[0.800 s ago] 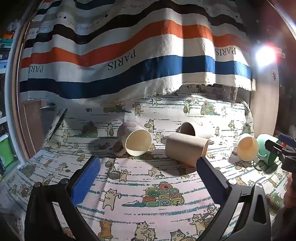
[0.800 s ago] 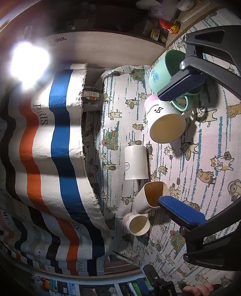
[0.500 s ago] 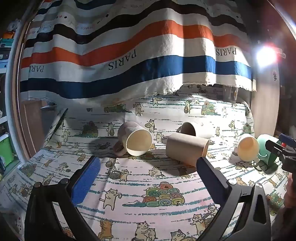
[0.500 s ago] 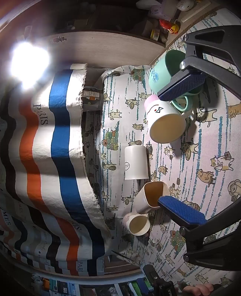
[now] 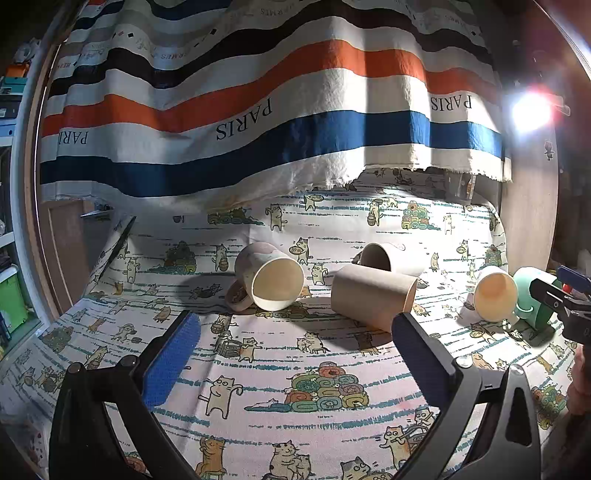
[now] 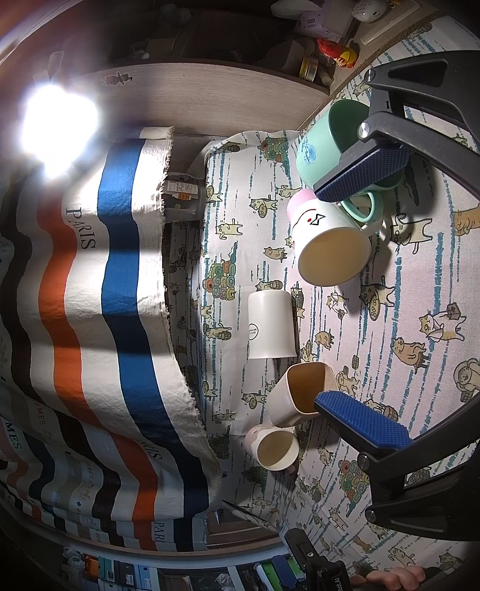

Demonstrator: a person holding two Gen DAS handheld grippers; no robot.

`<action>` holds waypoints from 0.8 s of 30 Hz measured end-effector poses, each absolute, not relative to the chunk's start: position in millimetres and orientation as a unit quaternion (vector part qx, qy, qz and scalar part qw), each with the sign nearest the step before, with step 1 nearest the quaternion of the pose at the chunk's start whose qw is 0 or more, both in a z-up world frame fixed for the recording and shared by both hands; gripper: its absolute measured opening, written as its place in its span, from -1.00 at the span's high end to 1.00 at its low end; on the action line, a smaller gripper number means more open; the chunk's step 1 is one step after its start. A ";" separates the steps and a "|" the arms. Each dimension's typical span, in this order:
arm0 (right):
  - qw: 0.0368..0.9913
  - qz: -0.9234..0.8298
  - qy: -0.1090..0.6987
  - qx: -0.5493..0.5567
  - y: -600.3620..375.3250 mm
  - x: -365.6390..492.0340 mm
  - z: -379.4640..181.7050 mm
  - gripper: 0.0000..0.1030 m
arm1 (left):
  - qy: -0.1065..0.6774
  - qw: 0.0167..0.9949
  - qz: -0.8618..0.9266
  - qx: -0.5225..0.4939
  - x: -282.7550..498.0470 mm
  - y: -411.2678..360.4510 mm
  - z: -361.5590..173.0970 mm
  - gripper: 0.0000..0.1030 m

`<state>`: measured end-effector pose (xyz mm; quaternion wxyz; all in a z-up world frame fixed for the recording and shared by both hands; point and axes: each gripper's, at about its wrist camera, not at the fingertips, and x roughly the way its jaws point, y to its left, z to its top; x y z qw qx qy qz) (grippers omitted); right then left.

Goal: Flip cup upside down

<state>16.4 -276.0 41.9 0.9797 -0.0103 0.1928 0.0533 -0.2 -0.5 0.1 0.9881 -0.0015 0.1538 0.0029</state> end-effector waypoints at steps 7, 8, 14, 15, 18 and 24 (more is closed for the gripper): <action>0.980 0.053 0.193 -0.010 -276.0 16.4 42.0 -0.99 | 0.155 0.988 0.006 -0.003 0.5 -0.1 0.3 -1.00; 0.980 0.053 0.193 -0.010 -276.0 16.4 42.0 -0.99 | 0.155 0.988 0.005 -0.003 0.6 -0.3 0.3 -1.00; 0.980 0.053 0.193 -0.010 -276.0 16.4 42.0 -0.99 | 0.153 0.988 0.003 -0.003 -0.4 3.0 0.8 -1.00; 0.980 0.053 0.193 -0.010 -276.0 16.4 42.0 -0.99 | 0.153 0.988 0.003 -0.002 -0.2 3.2 0.7 -1.00; 0.980 0.053 0.193 -0.010 -276.0 16.4 42.1 -0.99 | 0.153 0.988 0.003 -0.002 -0.5 3.2 0.5 -1.00; 0.980 0.053 0.193 -0.010 -276.1 16.4 42.2 -0.99 | 0.153 0.988 0.005 -0.002 -0.4 2.7 0.5 -1.00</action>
